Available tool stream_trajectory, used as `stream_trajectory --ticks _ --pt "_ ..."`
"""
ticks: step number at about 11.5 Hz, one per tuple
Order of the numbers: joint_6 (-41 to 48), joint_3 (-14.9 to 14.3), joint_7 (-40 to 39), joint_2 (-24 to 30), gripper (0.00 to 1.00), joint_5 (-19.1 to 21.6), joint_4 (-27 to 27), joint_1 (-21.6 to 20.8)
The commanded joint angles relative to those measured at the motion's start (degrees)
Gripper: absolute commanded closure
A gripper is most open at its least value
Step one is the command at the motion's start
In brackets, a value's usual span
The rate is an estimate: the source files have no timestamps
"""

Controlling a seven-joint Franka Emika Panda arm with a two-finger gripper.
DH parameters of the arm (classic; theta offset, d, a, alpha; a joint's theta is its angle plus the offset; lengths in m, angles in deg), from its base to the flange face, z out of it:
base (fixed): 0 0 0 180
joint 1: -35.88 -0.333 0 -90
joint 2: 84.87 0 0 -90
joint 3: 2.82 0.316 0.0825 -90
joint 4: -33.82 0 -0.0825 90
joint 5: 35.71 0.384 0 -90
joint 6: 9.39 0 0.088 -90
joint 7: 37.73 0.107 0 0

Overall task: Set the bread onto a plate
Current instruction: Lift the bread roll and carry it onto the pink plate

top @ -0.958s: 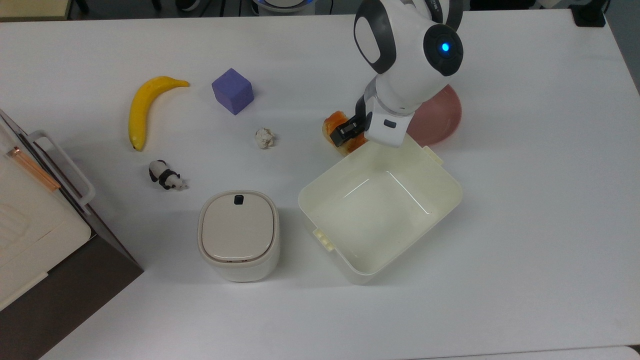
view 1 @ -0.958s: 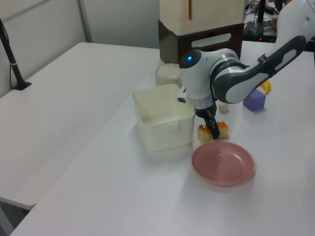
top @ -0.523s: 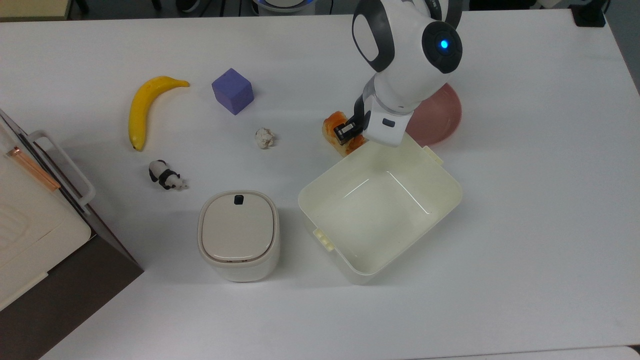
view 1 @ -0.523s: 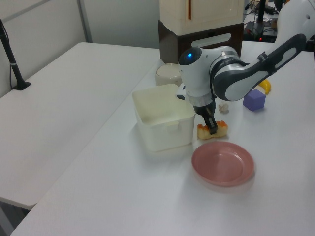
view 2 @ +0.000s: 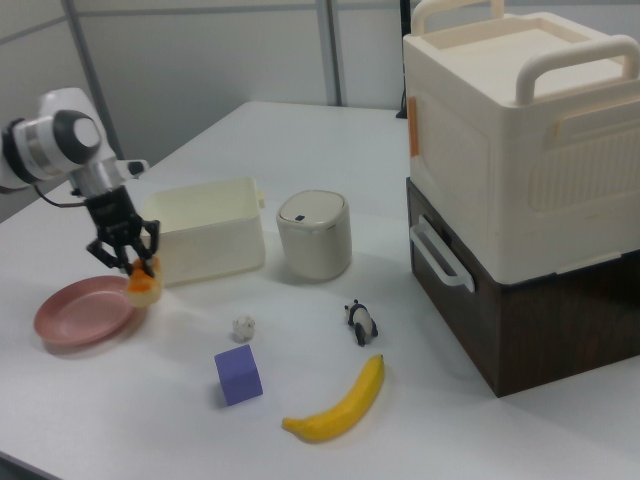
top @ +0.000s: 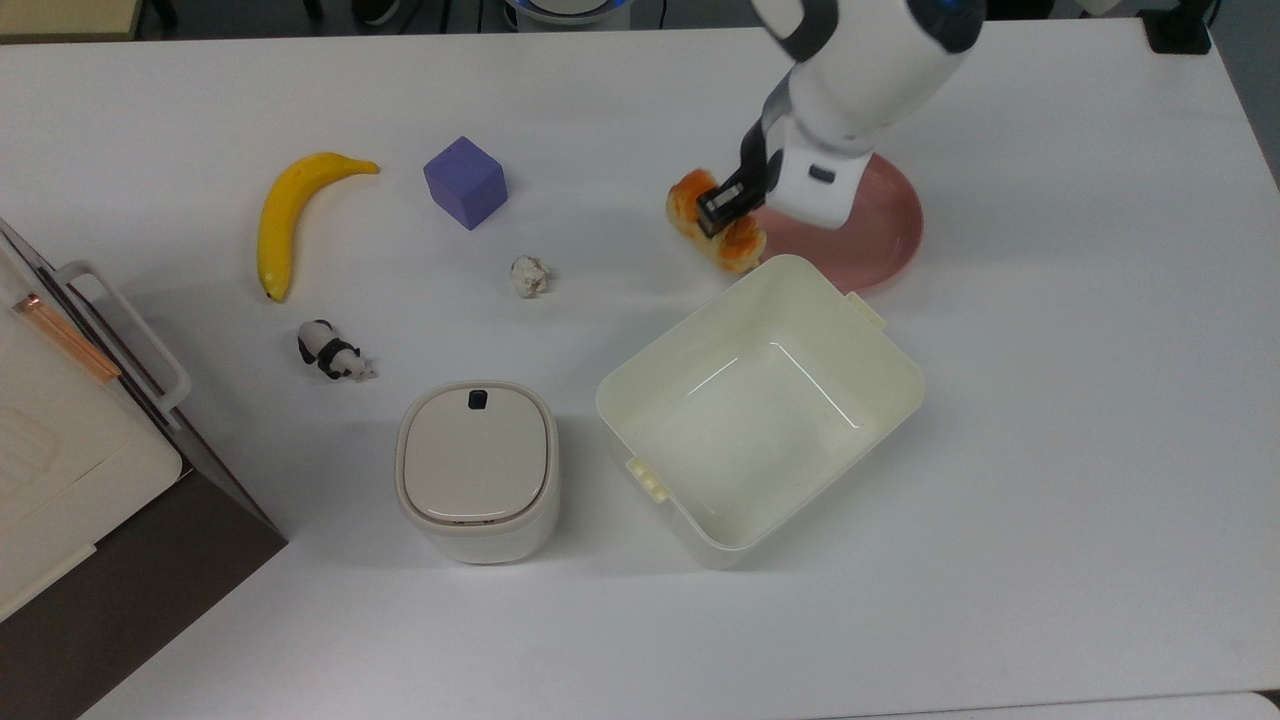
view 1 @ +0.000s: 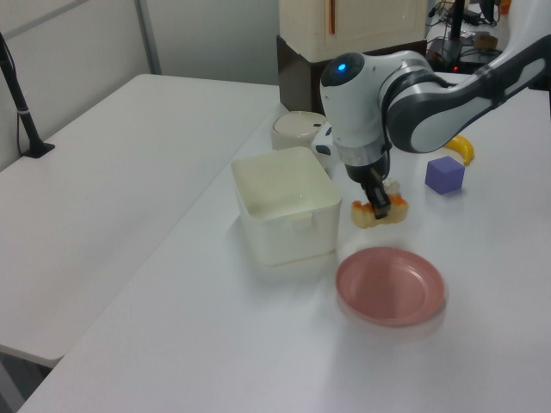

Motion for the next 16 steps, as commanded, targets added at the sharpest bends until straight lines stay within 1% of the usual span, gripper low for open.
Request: stream_trajectory --ticks 1,3,5,6,8,9,11,12,13,14,16 --pt "4.4 3.5 0.3 2.9 0.71 0.0 1.3 -0.7" --pt "4.3 4.1 0.3 2.4 0.70 0.1 1.3 -3.0" --pt "3.7 4.1 0.8 -0.4 0.70 0.5 -0.2 -6.2" --pt "3.7 4.1 0.8 -1.5 0.70 0.4 -0.6 -7.0" --pt "3.2 4.0 0.9 -3.9 0.63 0.2 -2.0 -8.5" --pt "2.8 4.0 1.0 -4.7 0.54 0.2 -2.7 -8.6" --pt "2.8 4.0 1.0 -5.2 0.30 0.1 -3.7 -8.6" --pt "2.8 4.0 1.0 -5.2 0.21 0.0 -4.4 -8.6" --pt "2.8 4.0 1.1 -5.2 0.07 0.0 -4.5 -8.6" --pt "2.9 4.0 1.1 -5.1 0.00 -0.1 -4.5 -8.6" --pt "2.9 3.9 1.0 -4.5 0.00 -0.2 -4.7 -7.8"
